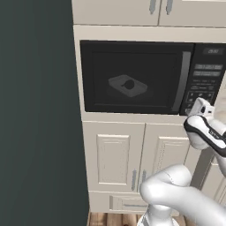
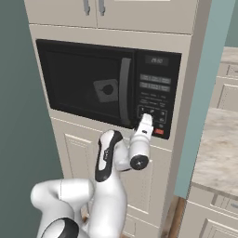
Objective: Place the tupperware containing the shrimp and tomato meal in the microwave. Close the microwave door and press the start button to reheat the meal.
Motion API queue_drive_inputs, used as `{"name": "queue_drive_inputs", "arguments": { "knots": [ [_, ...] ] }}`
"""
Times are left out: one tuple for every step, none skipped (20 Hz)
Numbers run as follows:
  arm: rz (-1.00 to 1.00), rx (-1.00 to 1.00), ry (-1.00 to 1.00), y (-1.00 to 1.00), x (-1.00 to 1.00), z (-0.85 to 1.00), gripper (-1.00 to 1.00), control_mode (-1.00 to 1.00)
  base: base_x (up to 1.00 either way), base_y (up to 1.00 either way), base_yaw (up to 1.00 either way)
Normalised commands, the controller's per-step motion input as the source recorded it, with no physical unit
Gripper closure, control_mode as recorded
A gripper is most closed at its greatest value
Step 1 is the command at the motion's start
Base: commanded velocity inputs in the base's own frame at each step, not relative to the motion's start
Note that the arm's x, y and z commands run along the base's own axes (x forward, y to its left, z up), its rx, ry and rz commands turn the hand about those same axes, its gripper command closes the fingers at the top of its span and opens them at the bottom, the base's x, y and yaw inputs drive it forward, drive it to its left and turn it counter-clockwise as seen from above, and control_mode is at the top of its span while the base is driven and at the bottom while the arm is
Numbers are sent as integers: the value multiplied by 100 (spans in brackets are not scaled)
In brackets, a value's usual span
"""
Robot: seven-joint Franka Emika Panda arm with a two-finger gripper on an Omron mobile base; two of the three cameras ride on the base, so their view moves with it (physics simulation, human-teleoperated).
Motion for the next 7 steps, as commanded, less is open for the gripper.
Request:
{"name": "queue_drive_inputs", "arguments": {
  "knots": [
    [-11,0,0,-22,39,-3,100,-100,0,0,0],
    [-12,0,0,-31,39,0,100,-100,0,0,0],
    [-14,0,5,-36,40,0,100,-100,0,0,0],
    [-16,0,11,-41,43,11,100,-100,0,0,0],
    [-17,-3,17,-39,42,21,100,-100,0,0,0],
    [-18,-5,21,-39,44,26,100,-100,0,0,0],
    [-19,-6,24,-39,45,28,100,-100,0,0,0]
  ]
}}
